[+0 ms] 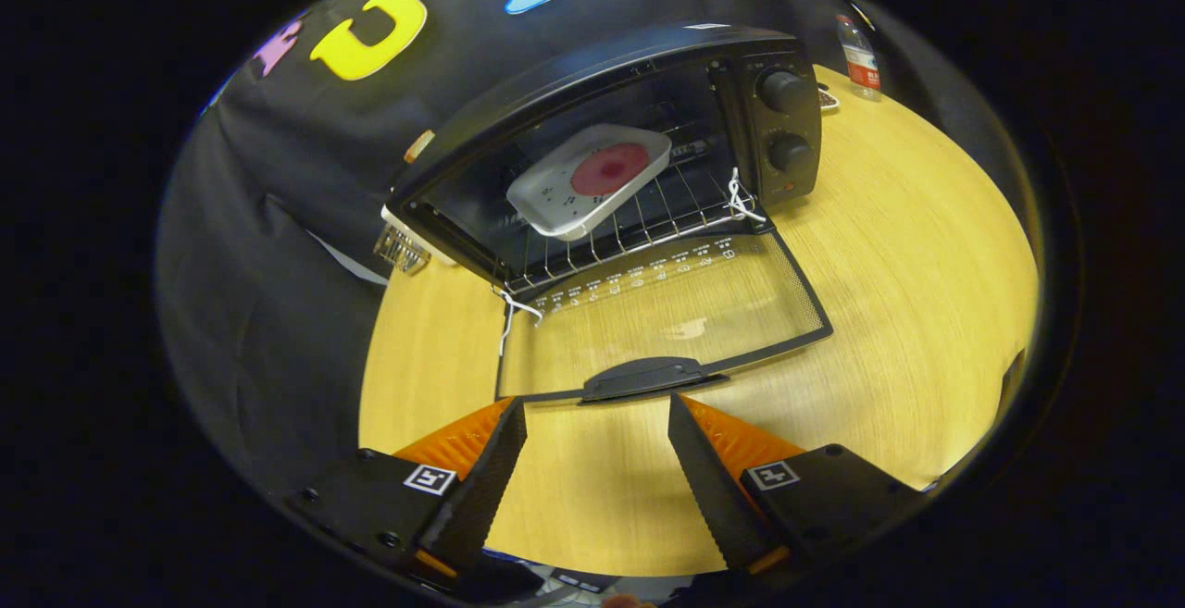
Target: Open the toaster oven, put the food inside, and close the toaster oven door.
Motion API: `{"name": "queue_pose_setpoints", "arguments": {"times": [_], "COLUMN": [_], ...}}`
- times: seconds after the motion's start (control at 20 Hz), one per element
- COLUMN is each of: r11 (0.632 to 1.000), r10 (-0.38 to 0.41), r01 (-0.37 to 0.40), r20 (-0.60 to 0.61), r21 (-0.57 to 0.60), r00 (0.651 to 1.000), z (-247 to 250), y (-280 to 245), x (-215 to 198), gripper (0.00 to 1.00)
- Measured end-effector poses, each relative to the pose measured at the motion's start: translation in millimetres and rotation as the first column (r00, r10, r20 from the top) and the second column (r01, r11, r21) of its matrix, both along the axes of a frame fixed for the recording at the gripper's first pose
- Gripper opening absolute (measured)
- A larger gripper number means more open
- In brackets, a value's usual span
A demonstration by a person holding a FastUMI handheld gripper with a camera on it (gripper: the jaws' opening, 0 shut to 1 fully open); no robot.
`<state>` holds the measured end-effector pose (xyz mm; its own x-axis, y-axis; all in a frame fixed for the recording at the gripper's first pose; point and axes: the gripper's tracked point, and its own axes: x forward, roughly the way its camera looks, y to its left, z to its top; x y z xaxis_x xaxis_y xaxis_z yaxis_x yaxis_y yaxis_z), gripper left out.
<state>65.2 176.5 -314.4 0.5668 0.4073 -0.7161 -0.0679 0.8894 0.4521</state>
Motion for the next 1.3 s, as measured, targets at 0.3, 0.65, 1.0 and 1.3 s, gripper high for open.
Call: {"name": "queue_pose_setpoints", "arguments": {"times": [0.3,0.65,1.0,1.3], "r11": [0.988,0.949,0.909,0.892], "r10": [0.054,0.089,0.108,0.088], "r01": [-0.049,-0.088,-0.123,-0.11], "r20": [0.028,-0.008,-0.059,-0.072], "r21": [-0.149,-0.302,-0.397,-0.438], "r00": [0.998,0.996,0.992,0.994], "z": [-19,-44,-63,-70], "y": [-16,-30,-33,-31], "x": [-4,-5,-1,10], "gripper": [0.98,0.98,0.98,0.99]}}
